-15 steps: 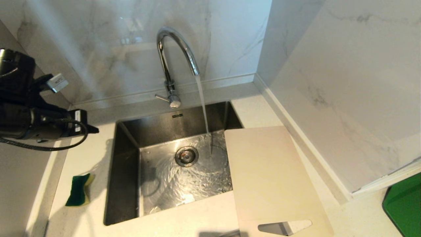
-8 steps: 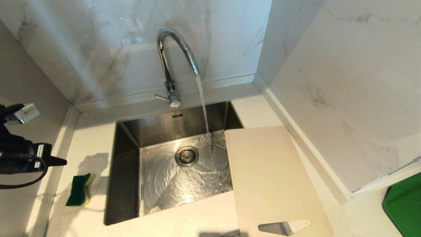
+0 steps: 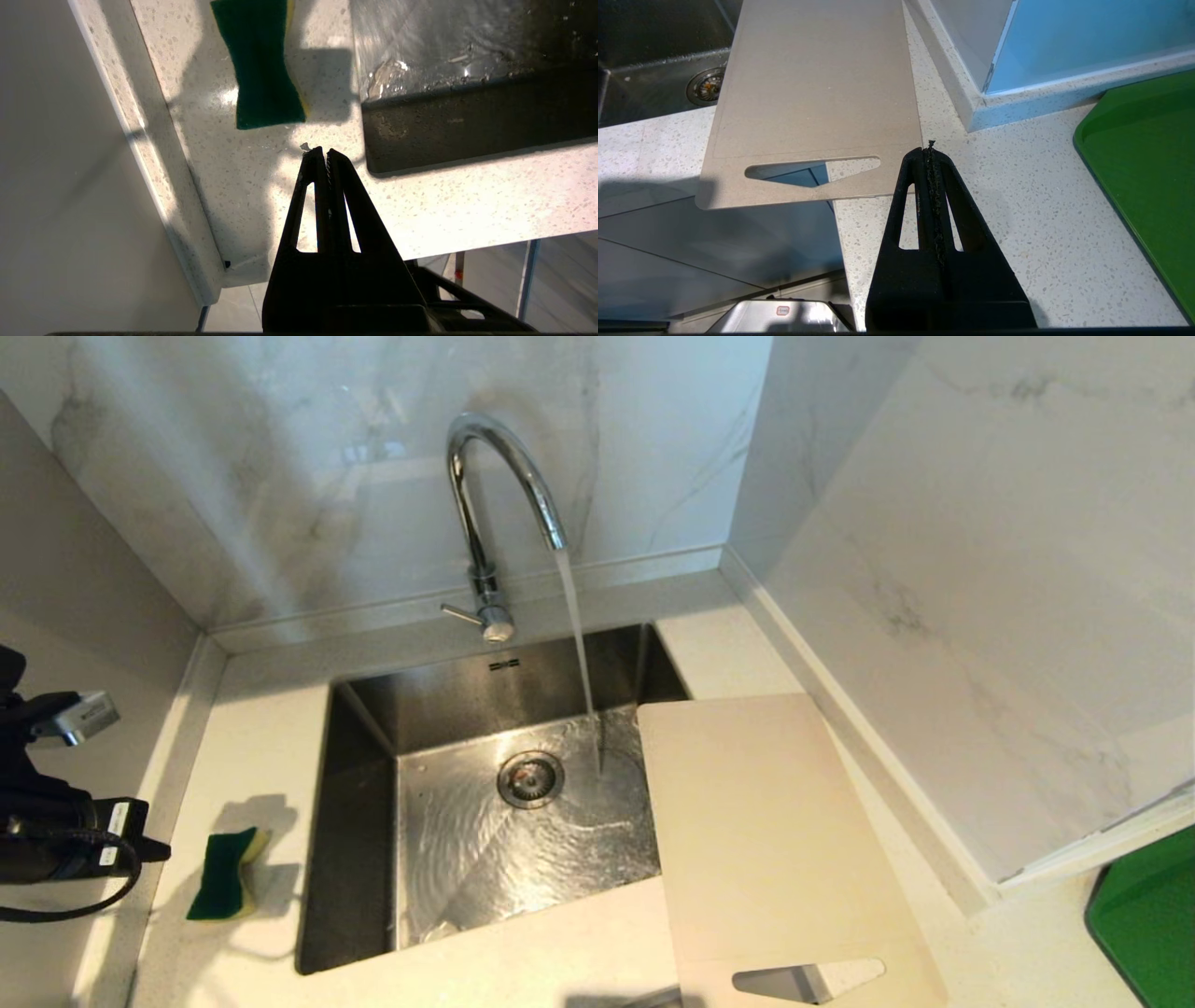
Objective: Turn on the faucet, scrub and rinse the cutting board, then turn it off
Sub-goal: Pick up the cleaning cloth
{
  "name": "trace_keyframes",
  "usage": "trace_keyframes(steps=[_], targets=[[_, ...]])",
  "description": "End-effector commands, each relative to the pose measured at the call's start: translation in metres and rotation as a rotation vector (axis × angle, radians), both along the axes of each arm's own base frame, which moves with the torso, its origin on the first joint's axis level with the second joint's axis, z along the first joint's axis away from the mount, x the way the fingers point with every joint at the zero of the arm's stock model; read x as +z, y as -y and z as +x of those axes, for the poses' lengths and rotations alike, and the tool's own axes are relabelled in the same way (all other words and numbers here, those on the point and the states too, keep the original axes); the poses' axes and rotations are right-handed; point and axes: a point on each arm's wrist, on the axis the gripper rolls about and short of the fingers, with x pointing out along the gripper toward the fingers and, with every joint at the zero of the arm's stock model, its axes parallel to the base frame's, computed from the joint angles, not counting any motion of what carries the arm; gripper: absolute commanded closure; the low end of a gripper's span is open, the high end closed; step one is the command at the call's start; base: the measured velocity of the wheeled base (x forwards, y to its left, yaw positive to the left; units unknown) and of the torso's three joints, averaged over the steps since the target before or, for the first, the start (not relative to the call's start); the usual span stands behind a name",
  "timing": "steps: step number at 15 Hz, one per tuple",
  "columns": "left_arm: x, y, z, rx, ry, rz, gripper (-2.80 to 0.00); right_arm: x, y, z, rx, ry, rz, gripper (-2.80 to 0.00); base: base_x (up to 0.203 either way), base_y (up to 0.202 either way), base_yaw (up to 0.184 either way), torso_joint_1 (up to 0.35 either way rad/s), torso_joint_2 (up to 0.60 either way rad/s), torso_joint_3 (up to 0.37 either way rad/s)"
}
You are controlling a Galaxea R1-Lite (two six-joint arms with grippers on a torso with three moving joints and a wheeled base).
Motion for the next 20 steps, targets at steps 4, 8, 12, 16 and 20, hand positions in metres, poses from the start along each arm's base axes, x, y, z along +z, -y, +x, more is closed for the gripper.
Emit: trace_keyframes(steps=[4,8,12,16,20], targets=[[-0.026,-0.004,0.024,0.021,-0.083,0.002,0.0,0.0,0.0,0.0,0.0,0.001,-0.001,0.0,0.0,0.0,0.0,0.0,0.0,0.0],[-0.037,-0.006,0.036,0.033,-0.108,0.015,-2.8,0.0,0.0,0.0,0.0,0.001,0.001,0.0,0.0,0.0,0.0,0.0,0.0,0.0],[-0.046,-0.012,0.049,0.072,-0.101,0.033,-2.8,0.0,0.0,0.0,0.0,-0.001,0.0,0.0,0.0,0.0,0.0,0.0,0.0,0.0],[-0.061,-0.024,0.063,0.117,-0.119,0.026,-2.8,0.0,0.0,0.0,0.0,0.001,-0.001,0.0,0.0,0.0,0.0,0.0,0.0,0.0],[-0.072,-0.026,0.074,0.121,-0.13,0.023,-2.8,0.0,0.0,0.0,0.0,-0.001,0.0,0.0,0.0,0.0,0.0,0.0,0.0,0.0]])
